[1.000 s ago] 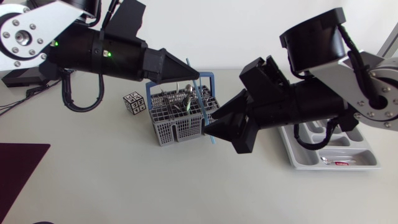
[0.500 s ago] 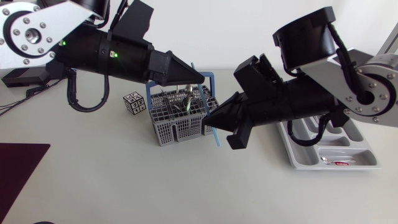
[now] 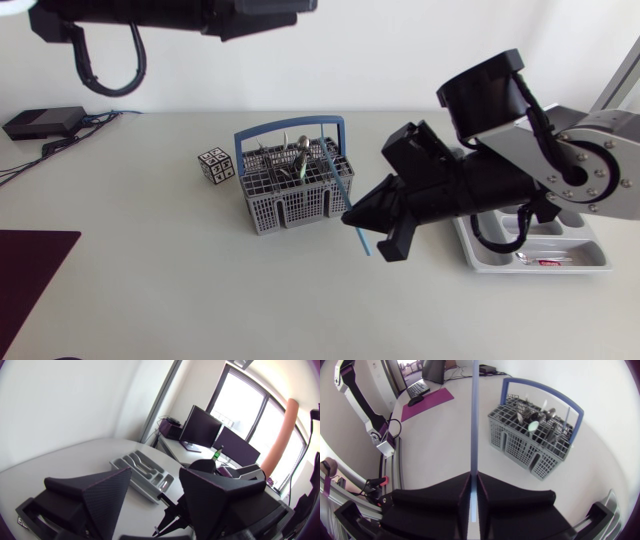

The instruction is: Transfer all utensils from the basket to the drawer tray.

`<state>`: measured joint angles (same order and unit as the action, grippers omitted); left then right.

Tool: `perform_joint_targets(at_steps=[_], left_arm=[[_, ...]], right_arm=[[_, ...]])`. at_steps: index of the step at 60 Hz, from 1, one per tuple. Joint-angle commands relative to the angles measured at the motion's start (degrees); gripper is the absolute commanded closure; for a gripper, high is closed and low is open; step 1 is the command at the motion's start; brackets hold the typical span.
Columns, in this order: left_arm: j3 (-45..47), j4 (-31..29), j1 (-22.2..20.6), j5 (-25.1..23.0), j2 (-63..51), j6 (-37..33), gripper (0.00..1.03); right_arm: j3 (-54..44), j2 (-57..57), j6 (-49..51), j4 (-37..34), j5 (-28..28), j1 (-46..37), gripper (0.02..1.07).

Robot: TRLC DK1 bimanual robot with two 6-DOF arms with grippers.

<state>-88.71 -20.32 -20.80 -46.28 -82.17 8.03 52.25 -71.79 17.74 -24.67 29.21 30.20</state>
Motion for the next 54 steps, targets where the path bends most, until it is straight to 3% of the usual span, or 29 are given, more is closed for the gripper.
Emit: perform_joint_targets(at_steps=[1,8,12,17,20,25,32,41,54], left_arm=[[-2.9,0.7,2.3,-0.7,-2.3,2.2,0.19],[-2.8,-0.1,4.8,2.0,-4.8,-3.1,0.19],[-3.1,-5.4,4.6,5.4,-6.4,-10.3,0.19],[0.1,-6.3,2.8,13.6,-6.3,-17.3,0.19],[1.5,-6.6,2.1,15.3,-6.3,-19.2,0.19],[4.7,-6.7,-0.4,22.9,-5.9,-23.0,0.19],[9.3,-6.2,-3.5,29.9,-3.8,-30.2,0.19],[15.8,-2.4,-5.8,35.3,-1.9,-39.3,0.19],[21.2,0.2,-5.7,36.6,-1.8,-52.7,0.19]], right_arm=[[-2.0,0.0,1.7,-0.7,-0.4,-4.4,1.02],[-1.6,-1.8,2.0,-1.2,-0.6,-13.8,1.02],[-0.9,-3.7,2.0,-1.2,-1.7,-19.1,1.02],[0.8,-6.8,2.0,-1.4,-2.2,-25.4,1.02],[2.0,-8.7,1.9,-1.4,-3.6,-28.6,1.02],[4.5,-13.0,1.3,-1.4,-4.9,-34.2,1.02],[7.3,-18.4,0.9,-1.4,-7.0,-39.2,1.02],[9.5,-23.5,-0.9,-1.7,-10.6,-41.4,1.02],[10.7,-28.6,-2.9,-2.0,-13.7,-43.0,0.99]])
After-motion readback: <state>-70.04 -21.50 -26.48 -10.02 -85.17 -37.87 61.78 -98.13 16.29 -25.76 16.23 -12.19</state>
